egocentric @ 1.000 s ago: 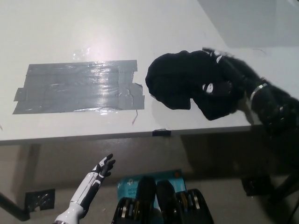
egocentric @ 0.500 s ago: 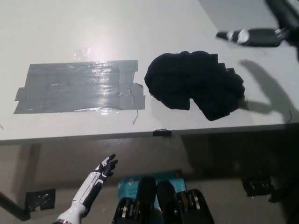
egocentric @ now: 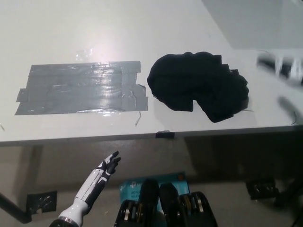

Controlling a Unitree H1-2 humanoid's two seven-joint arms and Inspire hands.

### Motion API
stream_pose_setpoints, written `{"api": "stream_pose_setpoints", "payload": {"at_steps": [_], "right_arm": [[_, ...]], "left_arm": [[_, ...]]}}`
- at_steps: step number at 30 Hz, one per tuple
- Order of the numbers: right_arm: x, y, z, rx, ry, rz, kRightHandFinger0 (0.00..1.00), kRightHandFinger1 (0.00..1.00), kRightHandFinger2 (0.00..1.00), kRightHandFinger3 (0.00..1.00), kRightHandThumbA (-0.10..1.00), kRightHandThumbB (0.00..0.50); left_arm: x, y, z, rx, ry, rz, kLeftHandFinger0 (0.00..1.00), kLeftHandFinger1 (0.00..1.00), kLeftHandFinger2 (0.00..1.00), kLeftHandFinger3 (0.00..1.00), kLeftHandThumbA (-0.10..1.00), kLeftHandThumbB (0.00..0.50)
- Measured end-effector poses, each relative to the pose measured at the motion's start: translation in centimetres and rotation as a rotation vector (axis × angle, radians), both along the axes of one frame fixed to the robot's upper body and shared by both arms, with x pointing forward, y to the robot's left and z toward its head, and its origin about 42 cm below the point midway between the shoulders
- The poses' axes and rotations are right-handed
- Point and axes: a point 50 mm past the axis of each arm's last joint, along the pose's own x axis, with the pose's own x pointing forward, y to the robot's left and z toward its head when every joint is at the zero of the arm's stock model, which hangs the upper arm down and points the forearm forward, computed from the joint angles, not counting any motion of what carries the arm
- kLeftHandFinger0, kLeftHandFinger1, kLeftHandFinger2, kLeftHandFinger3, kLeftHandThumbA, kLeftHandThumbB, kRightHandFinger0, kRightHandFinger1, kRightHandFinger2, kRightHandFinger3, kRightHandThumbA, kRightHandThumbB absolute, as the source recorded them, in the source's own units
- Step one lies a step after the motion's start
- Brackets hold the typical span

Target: A person hands a black t-shirt to the robot and rhe robot picks it up with its right hand and places it on the black spot on the desk infron tof it

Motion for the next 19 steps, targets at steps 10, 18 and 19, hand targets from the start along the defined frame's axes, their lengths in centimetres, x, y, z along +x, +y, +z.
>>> {"api": "stream_pose_setpoints", "payload": {"at_steps": [10,18,19], "right_arm": [[-3.4,1.4,-19.5,0.119,0.622,0.003,1.00,1.00,1.00,1.00,1.00,0.269],[-2.5,2.6,-28.8,0.022,0.874,0.002,1.00,1.00,1.00,1.00,1.00,0.314],[-2.6,2.7,-29.1,0.013,0.880,0.005,1.00,1.00,1.00,1.00,1.00,0.314]], "left_arm": [[0.1,0.7,0.2,0.038,-0.011,-0.006,1.00,1.00,1.00,1.00,1.00,0.500],[-0.7,0.7,-0.4,0.049,0.002,-0.004,1.00,1.00,1.00,1.00,1.00,0.500],[-0.8,0.6,-0.5,0.050,0.004,-0.003,1.00,1.00,1.00,1.00,1.00,0.500]]}}
